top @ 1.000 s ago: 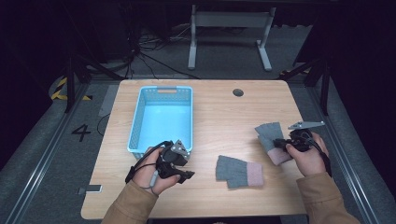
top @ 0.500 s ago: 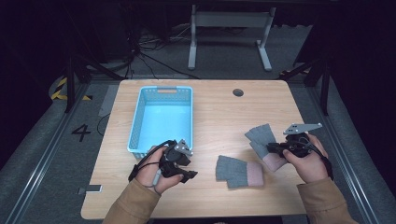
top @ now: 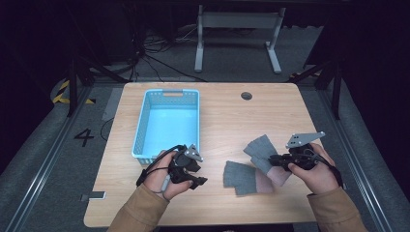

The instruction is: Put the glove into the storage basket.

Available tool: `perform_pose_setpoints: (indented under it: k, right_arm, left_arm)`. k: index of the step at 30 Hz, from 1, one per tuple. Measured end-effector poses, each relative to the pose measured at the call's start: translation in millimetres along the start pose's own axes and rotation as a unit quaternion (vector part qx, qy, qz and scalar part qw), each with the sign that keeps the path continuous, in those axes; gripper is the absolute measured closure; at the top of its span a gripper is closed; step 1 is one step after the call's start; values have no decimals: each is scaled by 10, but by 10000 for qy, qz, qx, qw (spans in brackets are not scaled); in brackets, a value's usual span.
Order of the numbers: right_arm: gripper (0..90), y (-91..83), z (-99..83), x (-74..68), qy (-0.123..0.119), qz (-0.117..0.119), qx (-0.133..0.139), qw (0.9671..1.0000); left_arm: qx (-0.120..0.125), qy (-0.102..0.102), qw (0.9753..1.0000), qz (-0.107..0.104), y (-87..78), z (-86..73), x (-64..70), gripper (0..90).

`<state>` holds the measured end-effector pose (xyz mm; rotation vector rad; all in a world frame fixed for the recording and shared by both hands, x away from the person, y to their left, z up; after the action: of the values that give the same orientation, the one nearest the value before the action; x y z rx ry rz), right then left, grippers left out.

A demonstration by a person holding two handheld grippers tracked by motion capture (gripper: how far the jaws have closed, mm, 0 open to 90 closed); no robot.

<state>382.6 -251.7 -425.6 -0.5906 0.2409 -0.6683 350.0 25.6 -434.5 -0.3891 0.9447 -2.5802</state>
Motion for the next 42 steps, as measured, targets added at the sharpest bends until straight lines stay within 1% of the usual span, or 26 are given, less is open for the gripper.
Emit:
perform_pose_setpoints:
  k: [6,9,12,14,20,22,24,26,33,35,40,42]
  right_arm:
    - [848,39,-3,-86,-154,185,-73,9997]
    - [848,80,-14,-124,-270,286,-105,9992]
    - [847,123,-32,-171,-339,437,-151,9984]
    - [847,152,-49,-192,-401,490,-203,9978]
    - [846,228,-86,-261,-516,670,-286,9960]
    - [845,254,-100,-280,-549,708,-318,9955]
    - [846,278,-115,-300,-615,765,-353,9945]
    - [846,305,-129,-328,-692,850,-386,9932]
    - [846,377,-175,-400,-822,1040,-485,9900]
    - [845,398,-191,-420,-858,1083,-515,9891]
    - [844,442,-224,-454,-946,1174,-563,9870]
    - [844,451,-233,-461,-940,1175,-582,9869]
  left_arm:
    - [5,13,10000,-8,6,3,7,528]
    - [3,32,10000,-17,15,6,7,531]
    - [-26,49,10000,-35,28,2,18,531]
    - [-9,63,10000,-28,38,8,27,531]
    - [26,80,9999,-110,83,10,50,534]
    - [56,125,9998,-141,103,10,57,535]
    - [87,100,9998,-179,127,13,72,536]
    - [86,127,9997,-179,142,14,73,538]
    - [28,141,9997,-205,207,-5,83,558]
    - [-21,134,9997,-198,214,-10,85,569]
    - [-30,106,9996,-253,254,-15,103,609]
    - [-55,131,9995,-275,266,-19,102,626]
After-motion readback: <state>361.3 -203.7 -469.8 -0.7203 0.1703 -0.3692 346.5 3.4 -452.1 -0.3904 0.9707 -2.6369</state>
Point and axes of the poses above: each handheld gripper's, and its own axes: y roughly forward along the jaws, z roughly out of its top, x roughly to its right, the point moved 8 cm from there along y, roughly forward along the jaws, and after that the axes turned 13 degrees about x, right-handed, at the moved point
